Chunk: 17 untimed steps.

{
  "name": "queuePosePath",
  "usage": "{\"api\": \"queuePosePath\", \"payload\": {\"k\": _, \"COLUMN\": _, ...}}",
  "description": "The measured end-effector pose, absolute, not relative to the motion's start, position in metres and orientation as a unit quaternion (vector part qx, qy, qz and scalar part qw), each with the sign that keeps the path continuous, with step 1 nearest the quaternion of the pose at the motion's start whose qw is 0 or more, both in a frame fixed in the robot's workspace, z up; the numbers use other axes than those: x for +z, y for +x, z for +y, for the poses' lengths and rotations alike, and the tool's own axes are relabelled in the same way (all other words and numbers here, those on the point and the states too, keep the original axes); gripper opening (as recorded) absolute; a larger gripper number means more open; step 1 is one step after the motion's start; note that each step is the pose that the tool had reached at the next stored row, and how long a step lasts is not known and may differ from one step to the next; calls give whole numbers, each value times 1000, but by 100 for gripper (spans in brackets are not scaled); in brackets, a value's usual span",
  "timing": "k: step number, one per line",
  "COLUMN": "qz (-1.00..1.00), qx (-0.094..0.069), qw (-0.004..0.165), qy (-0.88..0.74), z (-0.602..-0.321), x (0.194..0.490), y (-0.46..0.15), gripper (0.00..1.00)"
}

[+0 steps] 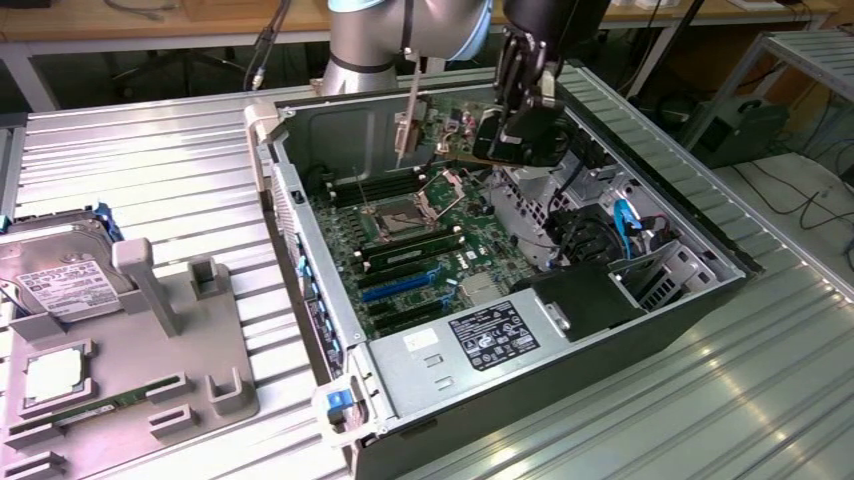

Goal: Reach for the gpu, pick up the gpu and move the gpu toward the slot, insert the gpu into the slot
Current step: 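Insert the gpu into the slot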

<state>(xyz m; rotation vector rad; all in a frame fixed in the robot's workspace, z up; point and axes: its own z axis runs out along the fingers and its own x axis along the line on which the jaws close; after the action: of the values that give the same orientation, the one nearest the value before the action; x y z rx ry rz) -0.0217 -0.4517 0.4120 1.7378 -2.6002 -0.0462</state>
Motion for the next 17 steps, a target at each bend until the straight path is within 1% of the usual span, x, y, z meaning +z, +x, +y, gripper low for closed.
{"api": "queuePosePath", "payload": {"k": 6, "qz": -823, "qx": -15, "qw": 7, "qy": 568, "z": -445, "x": 410, "y": -20, "gripper": 28}}
{"api": "queuePosePath", "payload": {"k": 17, "qz": -765, "qx": -15, "qw": 9, "qy": 643, "z": -445, "x": 408, "y": -19, "gripper": 28}}
